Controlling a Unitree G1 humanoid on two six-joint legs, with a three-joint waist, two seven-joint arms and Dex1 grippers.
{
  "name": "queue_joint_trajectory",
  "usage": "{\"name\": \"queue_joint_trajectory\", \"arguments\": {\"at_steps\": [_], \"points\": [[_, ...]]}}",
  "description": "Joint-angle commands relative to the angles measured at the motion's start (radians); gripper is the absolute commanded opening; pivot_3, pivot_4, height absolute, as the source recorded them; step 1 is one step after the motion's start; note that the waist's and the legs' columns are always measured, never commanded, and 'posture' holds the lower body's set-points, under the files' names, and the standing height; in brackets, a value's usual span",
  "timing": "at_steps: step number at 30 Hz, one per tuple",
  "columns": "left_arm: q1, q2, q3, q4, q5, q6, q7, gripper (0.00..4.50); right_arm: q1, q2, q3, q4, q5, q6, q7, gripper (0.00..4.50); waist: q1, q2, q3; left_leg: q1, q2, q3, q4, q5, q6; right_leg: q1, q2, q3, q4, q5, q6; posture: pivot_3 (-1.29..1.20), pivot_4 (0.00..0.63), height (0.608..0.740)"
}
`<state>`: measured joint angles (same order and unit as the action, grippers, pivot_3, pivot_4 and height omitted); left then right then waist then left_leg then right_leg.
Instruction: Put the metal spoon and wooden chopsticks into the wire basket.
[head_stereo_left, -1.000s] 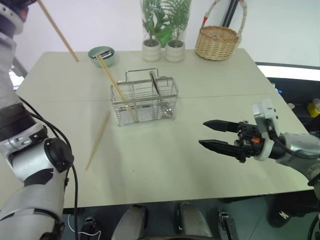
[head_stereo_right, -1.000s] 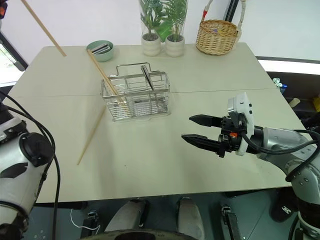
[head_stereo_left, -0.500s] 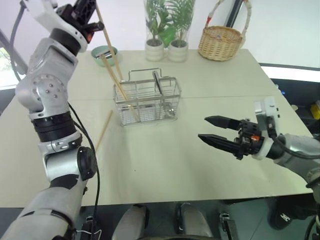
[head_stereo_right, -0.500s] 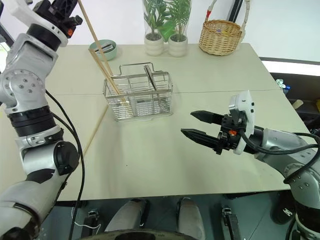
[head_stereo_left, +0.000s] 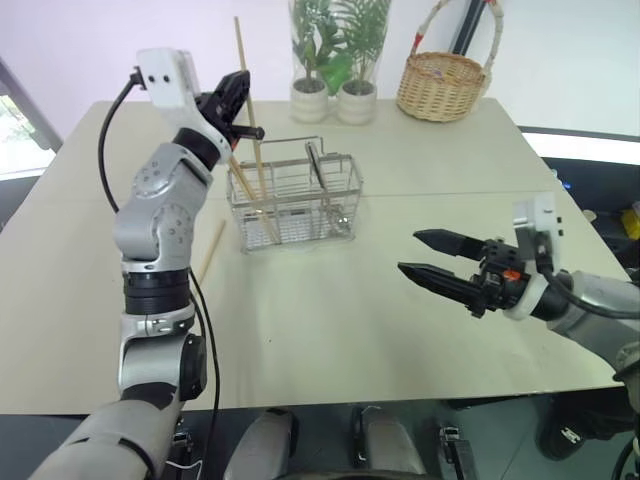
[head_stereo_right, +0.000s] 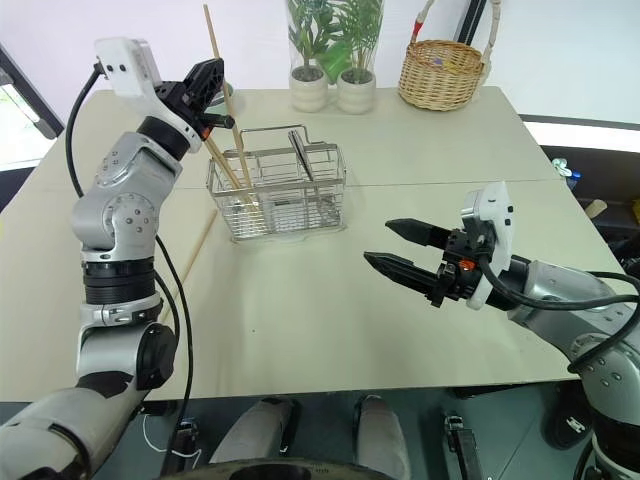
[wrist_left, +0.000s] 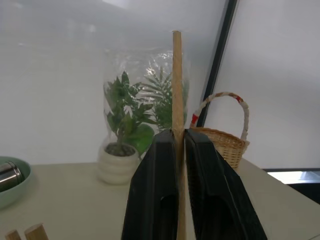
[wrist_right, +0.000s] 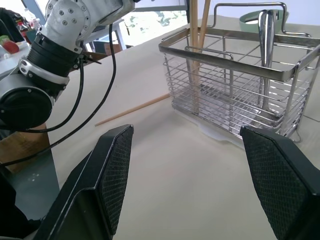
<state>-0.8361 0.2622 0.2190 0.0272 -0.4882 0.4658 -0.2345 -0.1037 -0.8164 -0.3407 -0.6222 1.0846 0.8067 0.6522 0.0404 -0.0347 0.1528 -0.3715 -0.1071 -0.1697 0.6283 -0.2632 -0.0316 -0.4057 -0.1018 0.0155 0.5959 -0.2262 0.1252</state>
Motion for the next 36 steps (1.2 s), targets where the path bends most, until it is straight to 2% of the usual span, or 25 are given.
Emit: {"name": "queue_joint_trajectory", "arguments": {"at_steps": [1,5,6,9,13,19,22,26,30,36], "points": [[0.000,0.000,0.021,-0.054,-0.010,-0.013,0.013,2.02,-0.018,-0.004,-0.026,-0.004,0.016,-0.020,0.000,3.52,0.000,0.000,0.000,0.000,0.000,0.000,0.000,0.000,0.000,0.000,0.000,0.000,0.000,0.000,0.000,0.00,0.150,0.710],[0.008,-0.003,0.037,-0.094,-0.033,0.015,0.036,4.10,-0.025,-0.002,-0.020,0.004,0.013,-0.020,0.005,3.52,0.000,0.000,0.000,0.000,0.000,0.000,0.000,0.000,0.000,0.000,0.000,0.000,0.000,0.000,0.000,0.00,0.150,0.710],[0.009,0.002,0.043,-0.108,-0.041,0.027,0.045,4.42,-0.028,-0.001,-0.017,0.008,0.011,-0.021,0.007,3.52,0.000,0.000,0.000,0.000,0.000,0.000,0.000,0.000,0.000,0.000,0.000,0.000,0.000,0.000,0.000,0.00,0.150,0.710],[0.001,0.030,0.067,-0.147,-0.072,0.093,0.063,4.42,-0.034,0.000,-0.011,0.019,0.006,-0.022,0.013,3.52,0.000,0.000,0.000,0.000,0.000,0.000,0.000,0.000,0.000,0.000,0.000,0.000,0.000,0.000,0.000,0.00,0.150,0.710],[-0.075,0.125,0.126,-0.153,-0.128,0.201,0.085,4.42,-0.038,0.002,0.002,0.031,-0.005,-0.028,0.027,3.52,-0.002,0.000,0.000,0.000,0.000,0.000,0.000,0.000,0.000,0.000,0.001,0.000,0.000,0.000,0.000,0.00,0.150,0.710],[-0.246,0.373,0.211,0.080,-0.120,0.282,0.056,4.42,-0.063,0.009,0.037,0.063,-0.026,-0.036,0.058,3.52,-0.005,0.002,0.000,0.001,0.001,0.000,-0.001,0.000,0.000,-0.001,0.002,0.000,0.001,0.000,0.000,0.00,0.150,0.710],[-0.256,0.454,0.188,0.186,-0.083,0.324,0.037,4.42,-0.081,0.009,0.055,0.084,-0.041,-0.040,0.078,3.52,-0.002,0.004,-0.002,0.003,0.001,0.001,-0.001,0.000,0.001,0.001,0.002,0.000,0.001,0.000,0.000,0.00,0.150,0.710],[-0.195,0.530,0.081,0.240,-0.029,0.470,-0.014,4.42,-0.102,0.008,0.074,0.106,-0.063,-0.042,0.105,3.52,0.000,0.004,-0.002,0.002,0.000,0.000,0.000,0.000,0.001,0.001,0.002,0.000,0.001,0.000,0.000,0.00,0.150,0.710],[-0.136,0.541,0.017,0.236,-0.019,0.666,-0.027,4.42,-0.113,0.012,0.085,0.117,-0.075,-0.040,0.118,3.52,-0.004,0.004,-0.002,0.002,0.000,-0.001,-0.001,0.000,0.001,0.000,0.002,0.000,0.001,0.000,0.000,0.00,0.150,0.710],[-0.049,0.461,-0.094,0.181,0.017,0.802,-0.026,4.42,-0.115,0.022,0.104,0.111,-0.081,-0.023,0.107,3.52,-0.003,0.004,-0.002,0.000,0.001,-0.001,-0.001,0.000,0.001,-0.002,0.001,0.001,0.002,0.000,0.000,0.00,0.150,0.710]]}}
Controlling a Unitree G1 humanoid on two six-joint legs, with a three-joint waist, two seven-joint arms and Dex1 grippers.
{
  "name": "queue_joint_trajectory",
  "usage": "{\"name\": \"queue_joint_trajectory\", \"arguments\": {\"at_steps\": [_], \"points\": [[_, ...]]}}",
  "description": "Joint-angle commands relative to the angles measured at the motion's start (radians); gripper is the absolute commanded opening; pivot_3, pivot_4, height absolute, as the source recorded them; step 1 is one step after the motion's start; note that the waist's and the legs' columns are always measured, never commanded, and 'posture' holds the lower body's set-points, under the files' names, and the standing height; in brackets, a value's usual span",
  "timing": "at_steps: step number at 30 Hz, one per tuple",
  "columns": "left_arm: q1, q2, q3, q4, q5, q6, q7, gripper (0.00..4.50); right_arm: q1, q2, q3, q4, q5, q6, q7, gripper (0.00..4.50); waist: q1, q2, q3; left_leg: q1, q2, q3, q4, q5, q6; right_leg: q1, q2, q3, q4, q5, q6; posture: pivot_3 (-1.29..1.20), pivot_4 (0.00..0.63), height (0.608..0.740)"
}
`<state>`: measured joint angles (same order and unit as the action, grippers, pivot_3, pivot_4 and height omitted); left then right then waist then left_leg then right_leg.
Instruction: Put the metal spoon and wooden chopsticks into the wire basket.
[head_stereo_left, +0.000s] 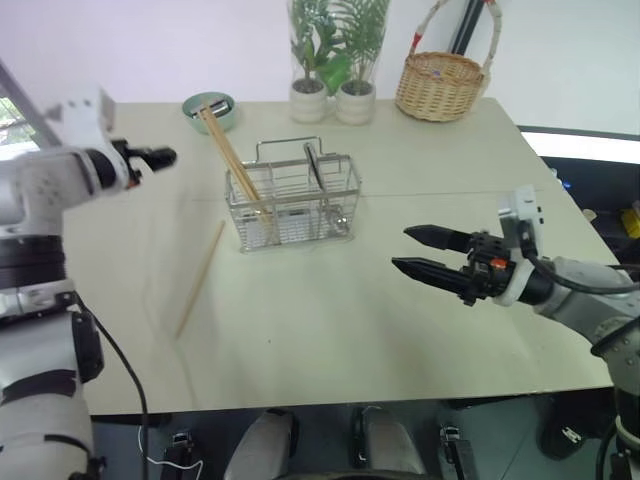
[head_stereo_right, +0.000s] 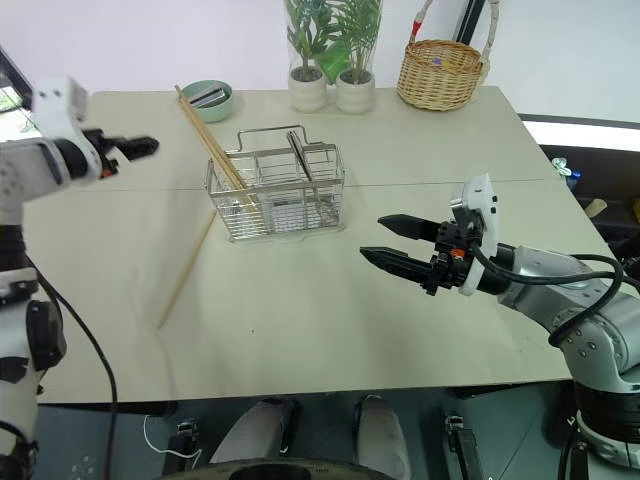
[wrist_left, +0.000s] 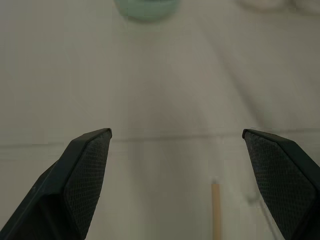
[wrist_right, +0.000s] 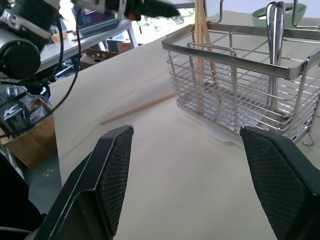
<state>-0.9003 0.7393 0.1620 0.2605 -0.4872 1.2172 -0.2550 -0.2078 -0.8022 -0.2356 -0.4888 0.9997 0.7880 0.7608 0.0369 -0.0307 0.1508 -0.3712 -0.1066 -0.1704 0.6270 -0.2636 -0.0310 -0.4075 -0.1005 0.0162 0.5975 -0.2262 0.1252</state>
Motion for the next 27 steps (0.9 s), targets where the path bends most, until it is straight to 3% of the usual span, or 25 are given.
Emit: {"name": "queue_joint_trajectory", "arguments": {"at_steps": [1,10,23,27], "points": [[0.032,-0.031,-0.050,-0.057,0.022,0.064,-0.007,4.42,-0.009,0.007,0.002,-0.026,0.004,-0.003,-0.001,3.52,0.001,0.000,0.000,0.000,0.000,0.000,0.000,0.000,0.000,0.000,0.000,0.000,0.000,0.000,0.000,0.00,0.150,0.710],[0.104,-0.115,-0.125,-0.023,0.070,0.081,-0.049,4.42,0.023,0.011,-0.007,-0.063,0.030,0.010,-0.014,3.52,0.001,0.000,0.000,-0.001,0.000,0.000,0.000,0.000,0.000,-0.001,-0.001,0.000,0.000,0.000,0.000,0.00,0.150,0.710],[-0.005,-0.192,-0.252,0.299,0.220,-0.081,-0.163,4.42,0.049,0.007,-0.031,-0.103,0.066,0.008,-0.034,3.52,0.004,0.005,-0.004,0.000,-0.001,0.000,0.001,0.000,0.000,0.001,-0.002,0.000,0.000,0.000,0.000,0.00,0.150,0.710],[-0.031,-0.206,-0.241,0.330,0.242,-0.094,-0.189,2.51,0.056,0.009,-0.033,-0.108,0.066,0.004,-0.041,3.52,0.005,0.006,-0.004,0.000,-0.001,0.000,0.001,0.000,0.000,0.001,-0.002,-0.001,0.000,0.000,0.000,0.00,0.150,0.710]]}}
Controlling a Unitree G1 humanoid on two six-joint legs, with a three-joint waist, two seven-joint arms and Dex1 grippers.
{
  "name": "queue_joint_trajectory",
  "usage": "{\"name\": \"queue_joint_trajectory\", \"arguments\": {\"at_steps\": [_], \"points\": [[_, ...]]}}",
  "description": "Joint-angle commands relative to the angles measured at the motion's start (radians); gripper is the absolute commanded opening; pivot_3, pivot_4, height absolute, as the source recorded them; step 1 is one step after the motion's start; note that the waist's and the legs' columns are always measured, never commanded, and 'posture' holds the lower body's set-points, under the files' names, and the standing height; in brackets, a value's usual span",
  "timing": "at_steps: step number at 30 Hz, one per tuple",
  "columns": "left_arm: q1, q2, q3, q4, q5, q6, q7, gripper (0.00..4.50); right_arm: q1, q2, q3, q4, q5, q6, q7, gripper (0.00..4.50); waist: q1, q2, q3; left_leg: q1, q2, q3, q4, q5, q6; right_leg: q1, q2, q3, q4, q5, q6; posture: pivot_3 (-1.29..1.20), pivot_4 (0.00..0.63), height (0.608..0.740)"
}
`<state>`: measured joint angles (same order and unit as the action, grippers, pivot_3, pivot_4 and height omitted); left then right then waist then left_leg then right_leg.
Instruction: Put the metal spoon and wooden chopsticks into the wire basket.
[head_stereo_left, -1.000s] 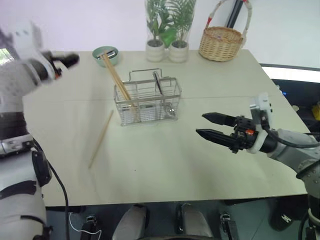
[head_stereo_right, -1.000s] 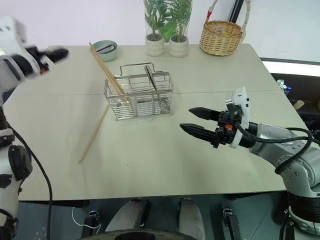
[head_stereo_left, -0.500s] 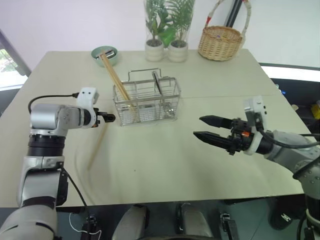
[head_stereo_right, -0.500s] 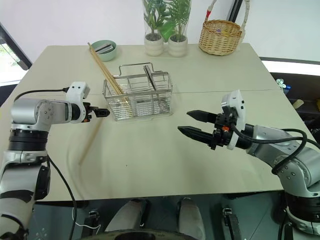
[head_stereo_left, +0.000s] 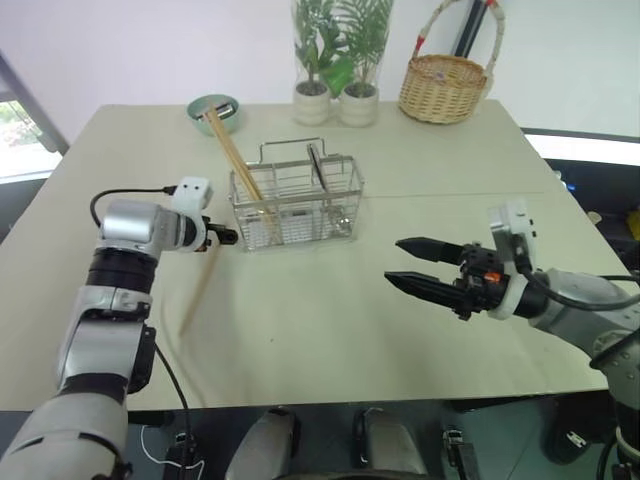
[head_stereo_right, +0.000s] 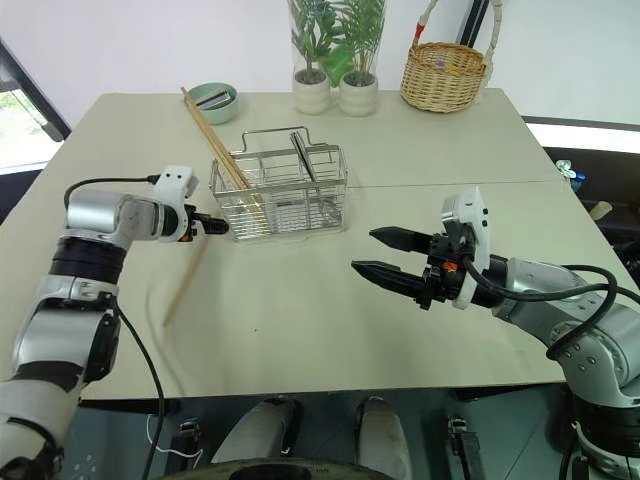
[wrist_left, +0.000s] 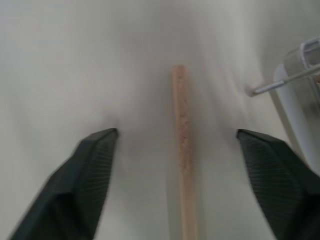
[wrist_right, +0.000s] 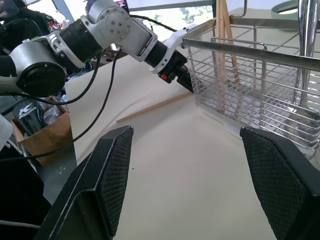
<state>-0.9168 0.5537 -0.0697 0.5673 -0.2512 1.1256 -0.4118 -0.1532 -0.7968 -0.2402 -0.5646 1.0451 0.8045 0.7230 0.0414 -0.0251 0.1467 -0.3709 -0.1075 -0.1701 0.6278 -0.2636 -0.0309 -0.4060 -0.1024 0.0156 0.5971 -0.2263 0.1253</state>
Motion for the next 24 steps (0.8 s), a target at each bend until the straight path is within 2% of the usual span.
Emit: {"name": "queue_joint_trajectory", "arguments": {"at_steps": [1,5,24], "points": [[-0.018,-0.022,-0.007,0.027,0.012,-0.004,-0.035,1.96,0.004,0.003,-0.029,-0.033,0.019,-0.014,-0.005,3.52,0.000,0.000,0.000,0.000,0.000,0.000,0.000,0.000,0.000,0.000,0.000,0.000,0.000,0.000,0.000,0.00,0.150,0.710],[-0.027,-0.028,0.016,0.033,0.025,-0.001,-0.034,0.02,0.005,0.002,-0.033,-0.029,0.019,-0.016,-0.009,3.52,0.000,0.000,0.000,-0.001,-0.001,0.000,0.000,0.000,0.001,0.000,-0.001,0.000,0.000,0.000,0.000,0.00,0.150,0.710],[0.010,0.003,0.061,-0.038,0.049,0.055,-0.006,0.02,-0.025,0.006,-0.017,0.004,-0.001,-0.027,0.013,3.52,-0.005,0.000,0.000,0.000,0.000,0.000,0.000,0.000,0.001,-0.001,0.000,0.000,0.000,0.000,0.000,0.00,0.150,0.710]]}}
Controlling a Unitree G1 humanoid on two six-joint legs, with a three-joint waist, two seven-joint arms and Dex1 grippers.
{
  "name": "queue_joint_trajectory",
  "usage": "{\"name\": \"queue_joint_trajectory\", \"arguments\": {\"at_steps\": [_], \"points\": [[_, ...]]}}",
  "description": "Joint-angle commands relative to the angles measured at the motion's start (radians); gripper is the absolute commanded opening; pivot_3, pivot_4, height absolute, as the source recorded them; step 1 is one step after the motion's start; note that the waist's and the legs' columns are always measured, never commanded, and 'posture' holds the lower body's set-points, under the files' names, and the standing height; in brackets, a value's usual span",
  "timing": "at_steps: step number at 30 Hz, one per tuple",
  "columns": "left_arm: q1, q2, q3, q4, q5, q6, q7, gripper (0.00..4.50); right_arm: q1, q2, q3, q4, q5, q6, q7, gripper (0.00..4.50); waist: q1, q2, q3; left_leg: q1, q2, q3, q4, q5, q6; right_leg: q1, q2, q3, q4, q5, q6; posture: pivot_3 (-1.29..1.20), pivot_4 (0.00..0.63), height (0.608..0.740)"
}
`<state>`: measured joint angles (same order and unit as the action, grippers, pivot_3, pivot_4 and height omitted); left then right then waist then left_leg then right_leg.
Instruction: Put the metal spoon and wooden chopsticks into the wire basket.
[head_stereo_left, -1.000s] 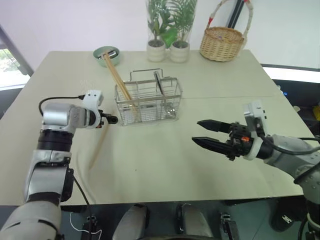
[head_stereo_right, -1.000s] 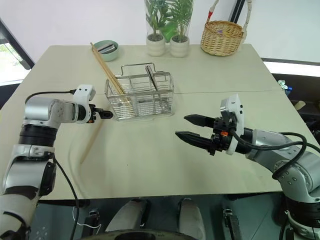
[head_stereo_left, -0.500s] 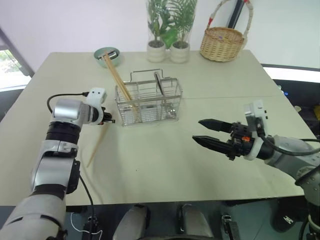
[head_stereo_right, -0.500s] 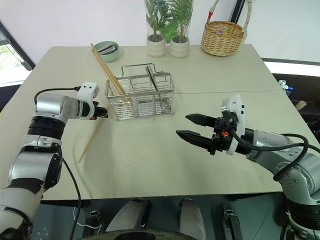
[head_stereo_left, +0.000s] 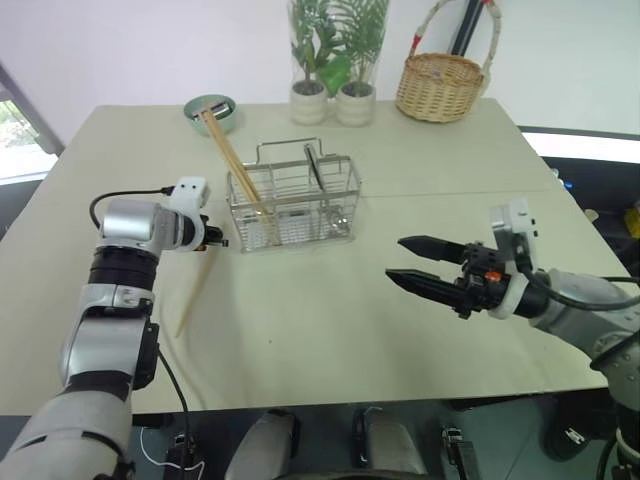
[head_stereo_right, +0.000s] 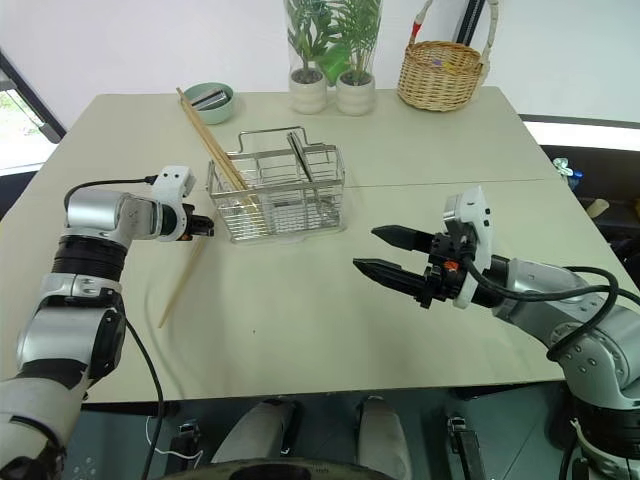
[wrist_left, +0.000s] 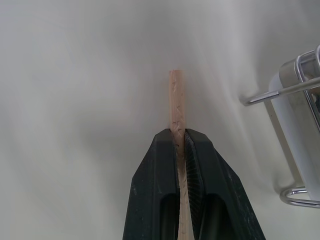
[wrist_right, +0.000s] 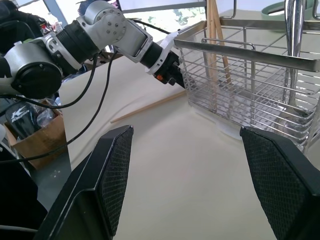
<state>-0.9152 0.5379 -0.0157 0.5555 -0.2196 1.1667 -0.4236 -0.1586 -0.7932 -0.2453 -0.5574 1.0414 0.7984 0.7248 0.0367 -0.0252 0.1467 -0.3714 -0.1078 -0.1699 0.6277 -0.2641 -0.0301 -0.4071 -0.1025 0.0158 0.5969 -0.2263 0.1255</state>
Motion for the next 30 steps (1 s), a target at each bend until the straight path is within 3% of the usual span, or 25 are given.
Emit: {"name": "queue_joint_trajectory", "arguments": {"at_steps": [1,18,24,30], "points": [[0.009,0.021,0.008,-0.033,0.018,0.019,0.006,0.02,-0.021,0.003,-0.011,-0.003,0.002,-0.020,0.012,3.52,0.000,0.000,0.000,0.000,0.000,0.000,0.000,0.000,0.000,0.000,0.000,0.000,0.000,0.000,0.000,0.00,0.150,0.710],[-0.076,0.132,0.156,-0.056,0.033,-0.051,0.101,0.02,-0.082,-0.006,0.009,0.047,-0.030,-0.014,0.062,3.52,0.002,-0.001,0.000,0.000,0.000,0.000,0.000,0.000,0.000,-0.001,0.000,0.000,0.000,0.000,0.000,0.00,0.150,0.710],[-0.225,0.082,0.412,-0.128,-0.063,-0.339,0.249,0.02,-0.098,-0.010,0.015,0.043,-0.027,0.002,0.060,3.52,0.004,-0.006,0.002,-0.002,0.001,-0.001,0.001,0.000,-0.001,-0.002,0.000,-0.001,0.000,0.000,0.000,0.00,0.150,0.710],[-0.326,0.058,0.552,-0.256,-0.218,-0.447,0.227,0.02,-0.118,-0.034,-0.001,0.036,-0.031,0.000,0.065,3.52,-0.002,-0.005,0.001,-0.001,0.000,0.002,0.000,0.000,-0.001,-0.001,-0.001,0.000,0.000,0.000,0.000,0.00,0.150,0.710]]}}
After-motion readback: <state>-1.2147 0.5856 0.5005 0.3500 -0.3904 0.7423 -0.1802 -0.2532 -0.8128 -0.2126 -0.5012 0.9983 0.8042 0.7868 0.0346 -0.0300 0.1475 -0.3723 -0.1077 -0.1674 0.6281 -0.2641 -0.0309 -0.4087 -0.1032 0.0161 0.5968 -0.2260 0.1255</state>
